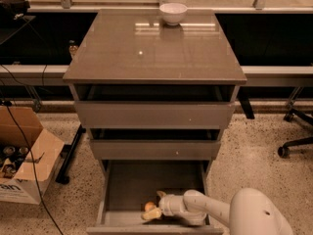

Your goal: Pick orange from bottom drawer and place on counter

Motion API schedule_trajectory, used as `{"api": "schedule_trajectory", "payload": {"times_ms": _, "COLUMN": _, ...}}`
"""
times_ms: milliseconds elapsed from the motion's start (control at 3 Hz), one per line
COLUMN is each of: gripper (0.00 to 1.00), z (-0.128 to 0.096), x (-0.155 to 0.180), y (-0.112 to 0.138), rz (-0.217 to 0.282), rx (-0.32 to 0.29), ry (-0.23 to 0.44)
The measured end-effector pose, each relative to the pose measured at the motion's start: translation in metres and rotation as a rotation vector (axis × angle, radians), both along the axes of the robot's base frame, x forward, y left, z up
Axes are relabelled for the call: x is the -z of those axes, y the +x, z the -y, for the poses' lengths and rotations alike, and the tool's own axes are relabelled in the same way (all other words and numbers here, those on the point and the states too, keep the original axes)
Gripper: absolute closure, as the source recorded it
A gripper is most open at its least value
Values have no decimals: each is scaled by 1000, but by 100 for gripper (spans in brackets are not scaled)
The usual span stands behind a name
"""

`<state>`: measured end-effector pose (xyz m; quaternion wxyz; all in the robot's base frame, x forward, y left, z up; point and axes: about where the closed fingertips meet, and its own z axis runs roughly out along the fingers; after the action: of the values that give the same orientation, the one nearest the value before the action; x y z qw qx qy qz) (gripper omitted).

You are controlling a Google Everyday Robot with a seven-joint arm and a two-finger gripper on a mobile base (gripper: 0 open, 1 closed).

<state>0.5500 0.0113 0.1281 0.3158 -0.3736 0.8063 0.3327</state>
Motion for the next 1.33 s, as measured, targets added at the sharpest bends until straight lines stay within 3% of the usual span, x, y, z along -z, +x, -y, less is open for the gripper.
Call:
{"api": "schedule_trajectory", "payload": {"times_ms": 333, "gripper": 39, "z": -3, "x": 12, "y": -16, "rz": -27, "rx": 21, "ry": 29}}
{"api": "schedule_trajectory", "payload": {"times_ms": 1000, "gripper": 85, "z": -4, "x": 9, "y": -17, "rz": -29, "rx": 22, "ry": 32}}
{"api": "schedule_trajectory", "payload": {"times_ms": 1333, "gripper": 100, "z": -4, "x": 9, "y": -17, "rz": -29, "rx": 22, "ry": 32}}
